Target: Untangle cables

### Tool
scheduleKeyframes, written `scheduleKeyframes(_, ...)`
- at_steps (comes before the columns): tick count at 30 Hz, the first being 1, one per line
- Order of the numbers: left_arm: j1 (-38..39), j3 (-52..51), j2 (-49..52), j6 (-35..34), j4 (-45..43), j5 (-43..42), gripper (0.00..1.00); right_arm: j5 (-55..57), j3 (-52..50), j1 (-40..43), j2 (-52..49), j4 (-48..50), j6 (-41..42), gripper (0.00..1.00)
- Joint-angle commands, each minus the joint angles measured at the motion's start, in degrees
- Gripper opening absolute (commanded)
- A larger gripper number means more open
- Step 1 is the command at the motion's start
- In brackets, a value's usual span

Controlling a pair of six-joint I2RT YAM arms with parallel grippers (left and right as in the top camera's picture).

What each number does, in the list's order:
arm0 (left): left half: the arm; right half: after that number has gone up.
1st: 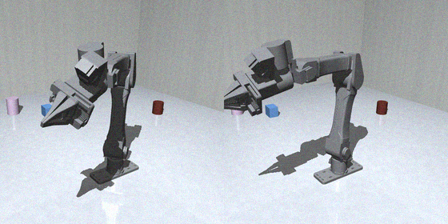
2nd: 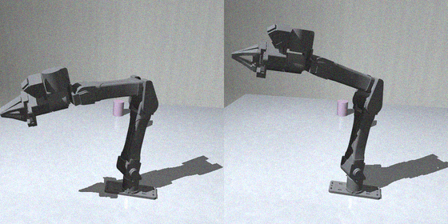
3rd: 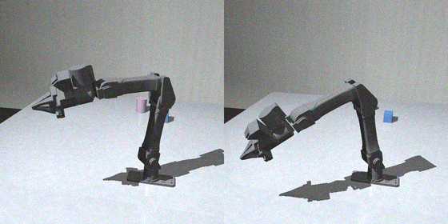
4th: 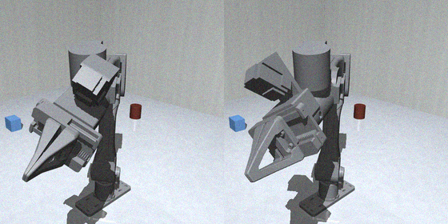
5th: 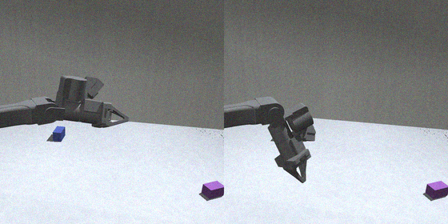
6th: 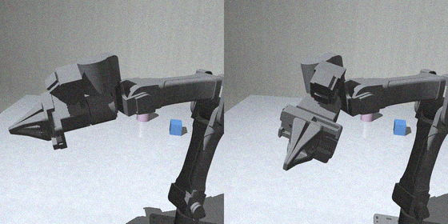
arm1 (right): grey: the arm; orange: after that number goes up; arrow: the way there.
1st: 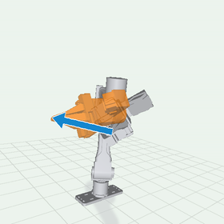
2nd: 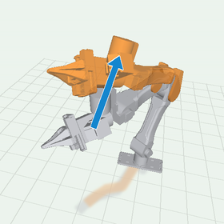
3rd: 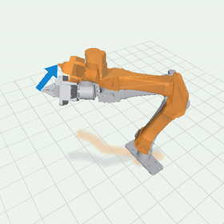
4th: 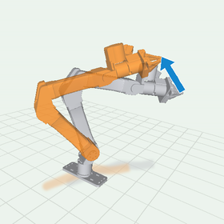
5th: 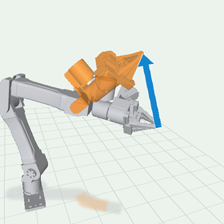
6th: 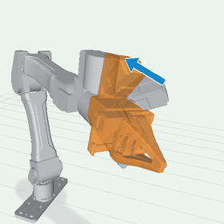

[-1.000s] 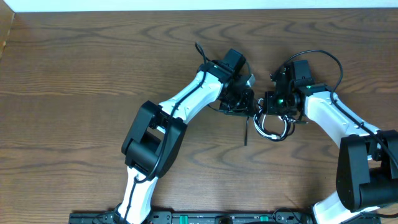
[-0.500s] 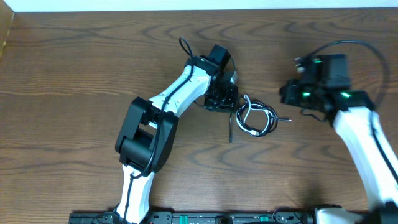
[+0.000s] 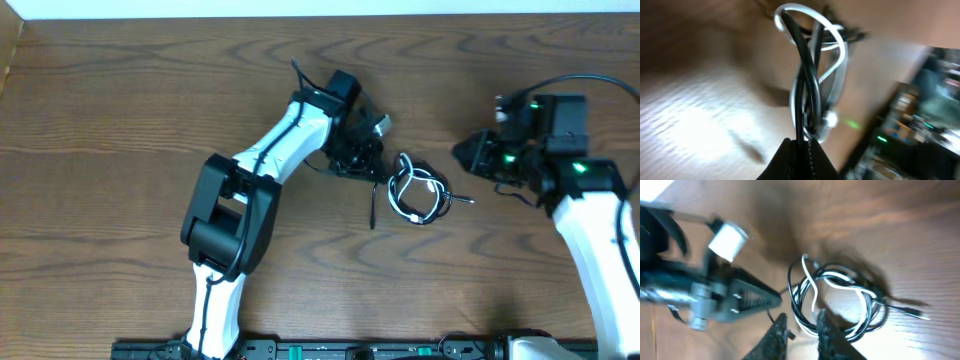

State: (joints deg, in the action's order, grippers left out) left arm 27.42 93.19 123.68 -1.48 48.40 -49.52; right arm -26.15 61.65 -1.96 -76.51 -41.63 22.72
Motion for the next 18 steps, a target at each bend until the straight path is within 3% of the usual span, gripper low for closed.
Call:
scheduleKeyframes(1, -4.0, 1.8, -0.5, 6.1, 0.2, -17.4, 0.08, -6.1, -0.8, -1.7, -4.8, 1.1, -4.9, 0.27)
scheduleKeyframes(2, -5.2, 1.9, -1.4, 6.2, 0.2, -19.8, 0.07, -7.8, -0.8, -2.2, -6.8, 2.2, -6.8, 0.49)
scheduleKeyframes(3, -5.8, 1.9, -1.9, 6.2, 0.2, -20.5, 0.07, -8.6, -0.8, -2.4, -8.1, 2.9, -7.8, 0.58)
scheduleKeyframes(5, -6.6, 1.9, -2.9, 6.2, 0.4, -20.6, 0.07, -9.7, -0.8, -2.7, -10.2, 4.1, -8.6, 0.6)
scheduleKeyframes(7, -6.9, 1.9, -3.9, 6.1, 0.6, -20.6, 0.08, -11.7, -0.8, -2.8, -12.1, 5.4, -9.7, 0.59)
scheduleKeyframes(11, -6.8, 1.9, -6.2, 4.9, 0.4, -20.6, 0.07, -15.0, -0.8, -3.5, -16.0, 8.2, -9.9, 0.44)
scheduleKeyframes(18, -6.9, 2.0, -7.3, -2.2, -1.2, -20.3, 0.08, -14.9, -0.8, -7.2, -20.0, 10.6, -8.5, 0.36)
